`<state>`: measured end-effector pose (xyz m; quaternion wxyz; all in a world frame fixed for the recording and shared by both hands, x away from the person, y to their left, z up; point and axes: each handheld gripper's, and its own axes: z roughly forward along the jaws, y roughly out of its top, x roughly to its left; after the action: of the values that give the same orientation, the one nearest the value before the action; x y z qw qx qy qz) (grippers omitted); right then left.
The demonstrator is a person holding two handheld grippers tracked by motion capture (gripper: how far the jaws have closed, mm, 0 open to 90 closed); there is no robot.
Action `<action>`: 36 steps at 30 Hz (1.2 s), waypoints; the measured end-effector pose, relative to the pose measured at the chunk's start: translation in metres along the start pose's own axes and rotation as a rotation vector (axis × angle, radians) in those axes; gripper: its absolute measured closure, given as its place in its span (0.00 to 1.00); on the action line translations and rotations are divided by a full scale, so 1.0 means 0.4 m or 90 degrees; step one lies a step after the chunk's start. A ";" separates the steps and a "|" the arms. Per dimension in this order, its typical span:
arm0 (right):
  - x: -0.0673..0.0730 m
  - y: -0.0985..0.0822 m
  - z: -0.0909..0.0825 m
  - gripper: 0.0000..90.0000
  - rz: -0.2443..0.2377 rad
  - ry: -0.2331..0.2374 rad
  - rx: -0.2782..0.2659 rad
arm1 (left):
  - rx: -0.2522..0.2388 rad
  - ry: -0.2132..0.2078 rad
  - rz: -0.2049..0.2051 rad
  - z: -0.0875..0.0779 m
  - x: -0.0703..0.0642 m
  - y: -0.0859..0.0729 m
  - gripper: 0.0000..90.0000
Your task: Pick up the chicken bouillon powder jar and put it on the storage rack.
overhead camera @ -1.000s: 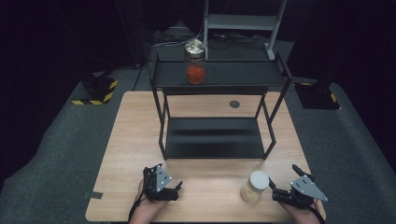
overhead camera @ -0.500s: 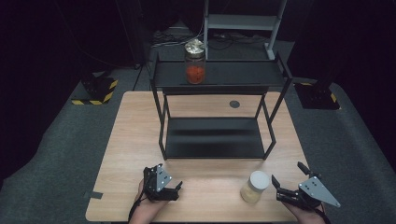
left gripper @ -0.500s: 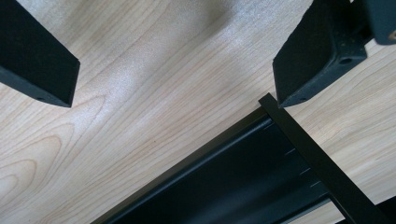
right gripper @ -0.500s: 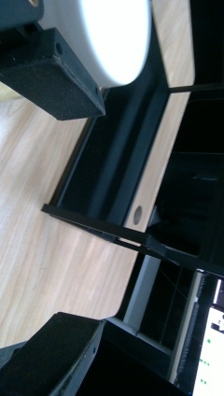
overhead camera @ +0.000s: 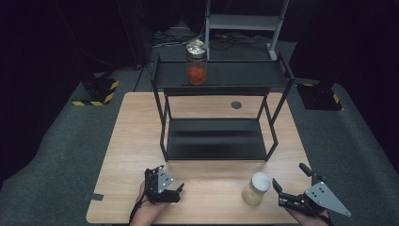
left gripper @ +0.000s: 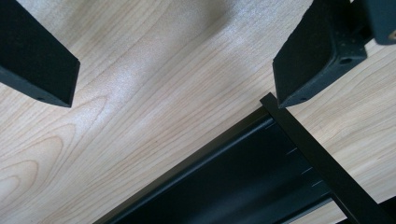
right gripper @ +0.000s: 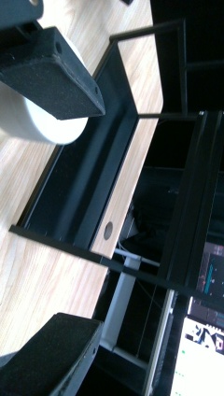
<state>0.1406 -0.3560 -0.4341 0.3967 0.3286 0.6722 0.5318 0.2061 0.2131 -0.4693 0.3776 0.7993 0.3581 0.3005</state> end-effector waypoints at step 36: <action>0.047 -0.053 0.061 0.04 0.041 0.126 0.037 | -0.005 -0.010 -0.005 -0.002 0.009 -0.004 0.01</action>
<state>0.1529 -0.3335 -0.4611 0.3012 0.3075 0.7124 0.5543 0.2071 0.2168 -0.4694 0.3846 0.7990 0.3567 0.2940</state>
